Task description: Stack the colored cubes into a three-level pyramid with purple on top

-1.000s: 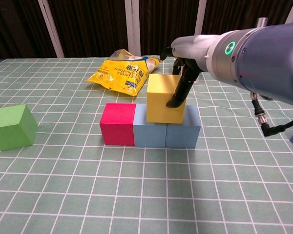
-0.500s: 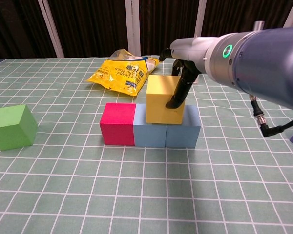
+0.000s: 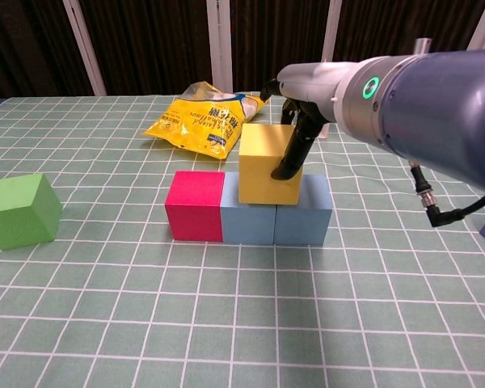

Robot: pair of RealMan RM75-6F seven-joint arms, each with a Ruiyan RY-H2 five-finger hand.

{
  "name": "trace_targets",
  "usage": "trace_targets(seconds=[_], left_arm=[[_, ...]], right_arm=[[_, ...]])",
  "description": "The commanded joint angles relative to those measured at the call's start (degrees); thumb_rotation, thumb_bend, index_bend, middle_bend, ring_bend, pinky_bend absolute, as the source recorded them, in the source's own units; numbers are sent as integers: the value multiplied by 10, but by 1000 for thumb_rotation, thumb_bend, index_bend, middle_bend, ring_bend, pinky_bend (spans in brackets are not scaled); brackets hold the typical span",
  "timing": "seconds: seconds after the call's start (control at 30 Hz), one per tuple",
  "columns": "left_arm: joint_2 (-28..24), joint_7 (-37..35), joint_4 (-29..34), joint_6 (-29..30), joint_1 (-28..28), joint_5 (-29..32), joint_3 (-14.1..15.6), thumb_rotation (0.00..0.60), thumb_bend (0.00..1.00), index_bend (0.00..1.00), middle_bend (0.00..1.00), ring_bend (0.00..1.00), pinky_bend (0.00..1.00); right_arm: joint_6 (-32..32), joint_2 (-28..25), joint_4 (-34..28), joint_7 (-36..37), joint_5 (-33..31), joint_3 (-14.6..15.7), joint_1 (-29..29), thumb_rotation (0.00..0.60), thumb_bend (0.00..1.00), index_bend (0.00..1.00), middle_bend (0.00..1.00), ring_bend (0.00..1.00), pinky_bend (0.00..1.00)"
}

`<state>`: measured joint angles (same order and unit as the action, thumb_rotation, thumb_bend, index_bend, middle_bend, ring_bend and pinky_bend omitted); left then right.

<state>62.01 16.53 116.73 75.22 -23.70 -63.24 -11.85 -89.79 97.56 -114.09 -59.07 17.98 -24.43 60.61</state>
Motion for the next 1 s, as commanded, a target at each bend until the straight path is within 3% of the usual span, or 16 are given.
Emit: trace_targets(seconds=[0.03,1.0], left_arm=[[0,0,1,-1,0,0,0,600,88,0,23,3,37],[0,3,0,-4,-3,5,3,600,89,0,23,2,37]], right_arm=[[-1,0,1,-1,2,2,1,600,264,0,456,245,0],[5,3,15,-4,9,16,-1,600,264,0,458,245,0]])
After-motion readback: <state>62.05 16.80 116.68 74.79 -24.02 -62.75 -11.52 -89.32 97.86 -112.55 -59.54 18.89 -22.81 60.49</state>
